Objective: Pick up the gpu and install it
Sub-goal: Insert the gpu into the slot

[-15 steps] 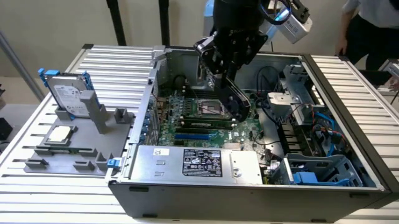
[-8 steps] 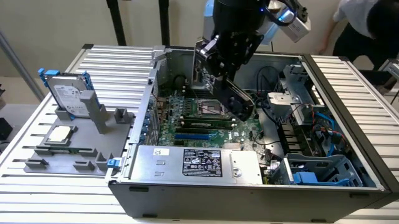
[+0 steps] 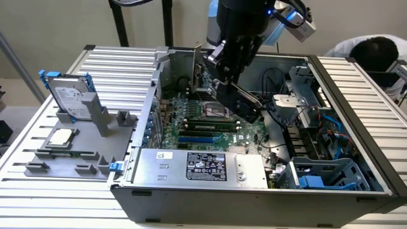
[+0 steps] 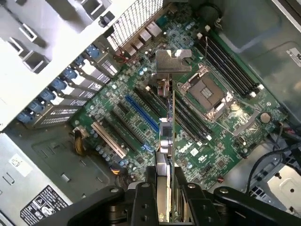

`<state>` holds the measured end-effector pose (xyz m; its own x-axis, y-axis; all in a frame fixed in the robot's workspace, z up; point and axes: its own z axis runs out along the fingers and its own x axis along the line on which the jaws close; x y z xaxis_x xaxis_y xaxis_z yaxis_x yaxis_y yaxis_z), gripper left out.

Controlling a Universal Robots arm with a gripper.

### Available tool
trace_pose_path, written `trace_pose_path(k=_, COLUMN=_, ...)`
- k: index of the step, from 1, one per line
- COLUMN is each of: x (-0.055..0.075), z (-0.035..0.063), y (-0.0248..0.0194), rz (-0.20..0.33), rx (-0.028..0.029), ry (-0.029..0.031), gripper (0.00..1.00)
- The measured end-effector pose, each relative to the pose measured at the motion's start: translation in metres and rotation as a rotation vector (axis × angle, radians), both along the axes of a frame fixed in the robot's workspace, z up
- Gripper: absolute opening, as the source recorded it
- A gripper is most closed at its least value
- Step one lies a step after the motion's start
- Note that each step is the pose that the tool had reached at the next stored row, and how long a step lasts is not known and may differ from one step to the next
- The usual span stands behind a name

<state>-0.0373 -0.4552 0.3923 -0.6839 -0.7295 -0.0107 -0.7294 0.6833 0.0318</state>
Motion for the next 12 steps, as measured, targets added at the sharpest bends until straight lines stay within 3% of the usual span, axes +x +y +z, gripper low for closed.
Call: trace_pose_path(k=12, x=0.0, z=-0.0094, y=0.0, rz=0.219, rx=0.0001, ry=-0.0146, gripper=0.0)
